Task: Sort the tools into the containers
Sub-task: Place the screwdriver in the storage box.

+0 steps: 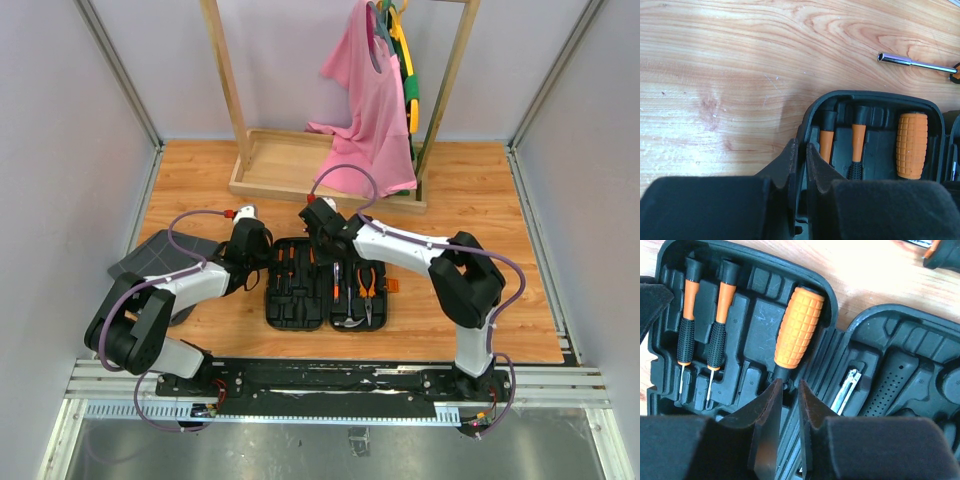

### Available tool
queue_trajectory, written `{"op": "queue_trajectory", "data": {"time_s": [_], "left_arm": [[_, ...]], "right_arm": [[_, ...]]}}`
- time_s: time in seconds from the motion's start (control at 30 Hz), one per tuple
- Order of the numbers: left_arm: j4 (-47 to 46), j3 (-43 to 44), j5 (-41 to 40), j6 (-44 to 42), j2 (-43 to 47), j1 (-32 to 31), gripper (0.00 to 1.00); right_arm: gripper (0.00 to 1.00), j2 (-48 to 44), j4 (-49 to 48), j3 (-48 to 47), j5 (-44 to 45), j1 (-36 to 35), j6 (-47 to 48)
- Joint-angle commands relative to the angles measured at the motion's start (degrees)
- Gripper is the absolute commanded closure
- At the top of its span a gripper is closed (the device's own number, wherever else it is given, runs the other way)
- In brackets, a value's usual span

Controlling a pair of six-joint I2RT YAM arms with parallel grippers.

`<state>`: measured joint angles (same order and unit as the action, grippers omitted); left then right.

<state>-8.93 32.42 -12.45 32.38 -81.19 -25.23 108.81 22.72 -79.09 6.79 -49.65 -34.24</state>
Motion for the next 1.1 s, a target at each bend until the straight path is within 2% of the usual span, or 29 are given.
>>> {"op": "queue_trajectory", "data": {"time_s": [0.0, 0.9, 1.07], "left_arm": [[3.13, -0.06, -1.09, -0.48, -0.41, 0.8, 1.0], [3.05, 0.1, -0.96, -0.52, -1.01, 0.8, 1.0], [3.04, 0.1, -0.87, -0.48, -0.99, 0.76, 1.0]], "right_arm": [[0.8, 1.62, 2.33, -2.56, -2.21, -1.43, -0.91], [0.81, 6.61, 7.53, -6.08, -1.35, -2.96, -0.45], [0.88, 7.58, 8.84, -6.89, 0.4, -2.99, -0.14]]}}
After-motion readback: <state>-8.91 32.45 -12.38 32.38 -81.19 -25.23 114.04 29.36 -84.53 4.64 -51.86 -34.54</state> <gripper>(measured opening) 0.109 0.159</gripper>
